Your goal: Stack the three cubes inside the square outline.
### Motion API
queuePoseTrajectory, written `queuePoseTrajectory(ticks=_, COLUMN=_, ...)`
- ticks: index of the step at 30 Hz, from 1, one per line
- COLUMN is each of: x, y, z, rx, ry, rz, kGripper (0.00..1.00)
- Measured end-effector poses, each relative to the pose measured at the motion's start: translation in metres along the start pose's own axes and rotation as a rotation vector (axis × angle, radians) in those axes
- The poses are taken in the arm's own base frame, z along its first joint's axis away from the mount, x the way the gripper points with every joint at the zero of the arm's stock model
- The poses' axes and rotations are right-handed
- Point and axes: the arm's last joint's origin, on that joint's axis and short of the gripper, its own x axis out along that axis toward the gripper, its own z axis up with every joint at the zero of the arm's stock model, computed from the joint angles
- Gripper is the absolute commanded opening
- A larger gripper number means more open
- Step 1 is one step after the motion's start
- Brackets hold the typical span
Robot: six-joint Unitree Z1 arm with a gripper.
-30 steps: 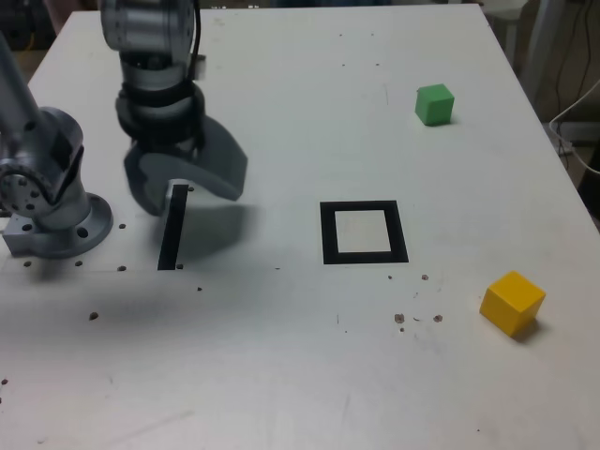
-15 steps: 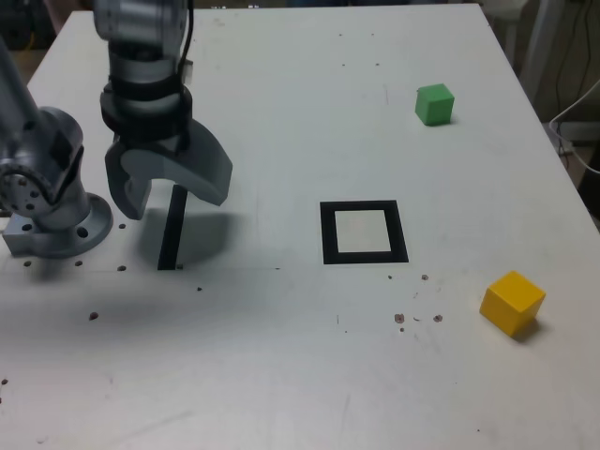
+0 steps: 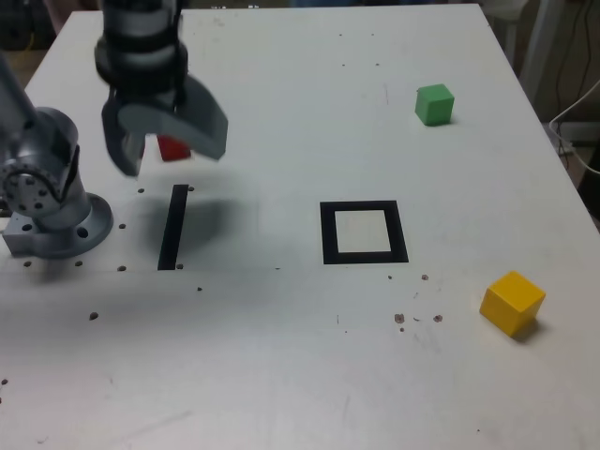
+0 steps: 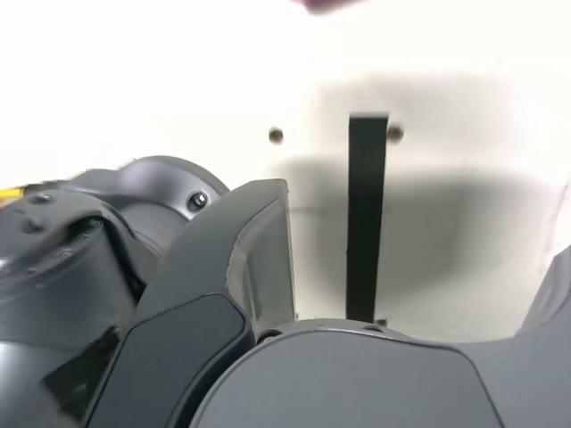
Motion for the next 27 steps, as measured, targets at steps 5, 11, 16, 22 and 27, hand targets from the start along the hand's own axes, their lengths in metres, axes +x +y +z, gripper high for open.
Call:
queuePoseTrajectory(ticks=5, x=-0.005, y=0.018, z=0.001, rx=-0.050, ry=0.015, rz=-0.003, kGripper=0.99)
queuePoseTrajectory(ticks=11, x=-0.009, y=0.037, z=-0.003, rx=-0.128, ry=0.066, rz=-0.035, kGripper=0.99)
queuePoseTrajectory(ticks=16, x=-0.010, y=0.050, z=-0.004, rx=-0.145, ry=0.062, rz=-0.049, kGripper=0.99)
queuePoseTrajectory(ticks=22, x=-0.001, y=0.065, z=0.004, rx=-0.158, ry=0.102, rz=-0.065, kGripper=0.99)
queuePoseTrajectory(ticks=27, x=0.005, y=0.076, z=0.006, rx=-0.181, ry=0.124, rz=-0.073, kGripper=0.99)
